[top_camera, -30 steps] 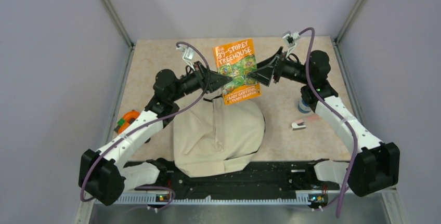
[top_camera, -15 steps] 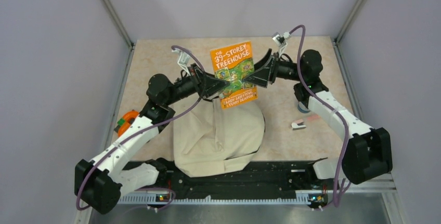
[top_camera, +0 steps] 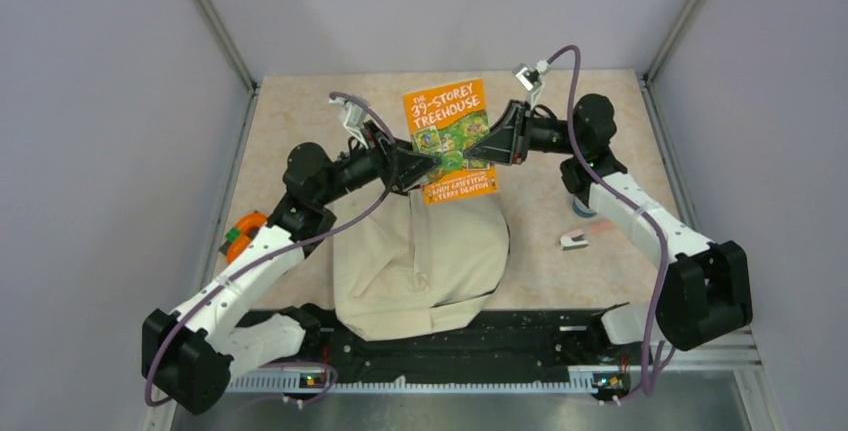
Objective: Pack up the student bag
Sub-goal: Pick up the book from the center of the board, then place the book in the student bag.
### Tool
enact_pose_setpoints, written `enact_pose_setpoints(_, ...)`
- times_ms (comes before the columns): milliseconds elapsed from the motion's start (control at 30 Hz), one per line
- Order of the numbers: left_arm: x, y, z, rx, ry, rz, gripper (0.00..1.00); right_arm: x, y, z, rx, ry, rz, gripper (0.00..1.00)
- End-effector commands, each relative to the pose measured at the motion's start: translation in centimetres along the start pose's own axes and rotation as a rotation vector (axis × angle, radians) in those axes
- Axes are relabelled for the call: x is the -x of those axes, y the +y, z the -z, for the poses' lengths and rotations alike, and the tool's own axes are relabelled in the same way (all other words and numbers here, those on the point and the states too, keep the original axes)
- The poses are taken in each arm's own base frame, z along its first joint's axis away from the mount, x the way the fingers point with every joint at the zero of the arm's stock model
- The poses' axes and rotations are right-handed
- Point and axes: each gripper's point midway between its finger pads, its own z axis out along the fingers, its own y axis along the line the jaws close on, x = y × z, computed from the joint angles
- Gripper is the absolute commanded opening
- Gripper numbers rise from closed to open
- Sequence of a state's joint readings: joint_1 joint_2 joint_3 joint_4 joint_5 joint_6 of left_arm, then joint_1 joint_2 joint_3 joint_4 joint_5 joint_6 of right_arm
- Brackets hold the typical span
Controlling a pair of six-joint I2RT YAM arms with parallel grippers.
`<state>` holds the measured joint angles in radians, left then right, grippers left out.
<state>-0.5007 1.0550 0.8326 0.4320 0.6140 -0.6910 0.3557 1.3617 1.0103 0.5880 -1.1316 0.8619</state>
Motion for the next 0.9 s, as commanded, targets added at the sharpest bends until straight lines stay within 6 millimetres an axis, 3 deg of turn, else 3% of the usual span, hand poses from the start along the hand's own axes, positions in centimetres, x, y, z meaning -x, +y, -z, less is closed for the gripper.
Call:
enact_pose_setpoints(0,-0.2,2.8,0.3,0.179,0.003,-0.143,0.69,4.4,-1.5,2.4,-0.19,-0.169,0.059,0.0)
enact_pose_setpoints(67,-2.1,4.6,0.2,0.277,0.055,-0.157,0.84,4.9,-3.4,4.2,-0.314,-0.207,0.044,0.0)
enact_pose_setpoints(200,-6.7,6.0,-0.8,0.394,0.149,-0.147,0.89,4.2,-9.2,9.6,-0.78,-0.237,0.016,0.0)
enact_pose_setpoints(267,-9.3,6.3,-1.7,0.444,0.2,-0.112,0.89,3.9,-10.8,12.9,-1.001,-0.251,0.028,0.0)
enact_pose_setpoints(400,-14.5,7.0,-3.4,0.565,0.294,-0.082,0.92,3.4,-11.4,17.8,-1.265,-0.283,0.066,0.0)
enact_pose_setpoints(500,-18.0,5.5,-5.1,0.607,0.374,-0.131,0.94,2.9,-11.3,20.3,-1.393,-0.294,0.082,0.0)
enact_pose_setpoints(700,-24.5,4.1,-7.4,0.666,0.558,-0.197,0.96,2.3,-10.7,21.9,-1.462,-0.306,0.096,0.0)
enact_pose_setpoints(867,-27.2,5.2,-7.6,0.775,0.637,-0.328,0.97,2.2,-10.2,21.8,-1.446,-0.312,0.1,0.0)
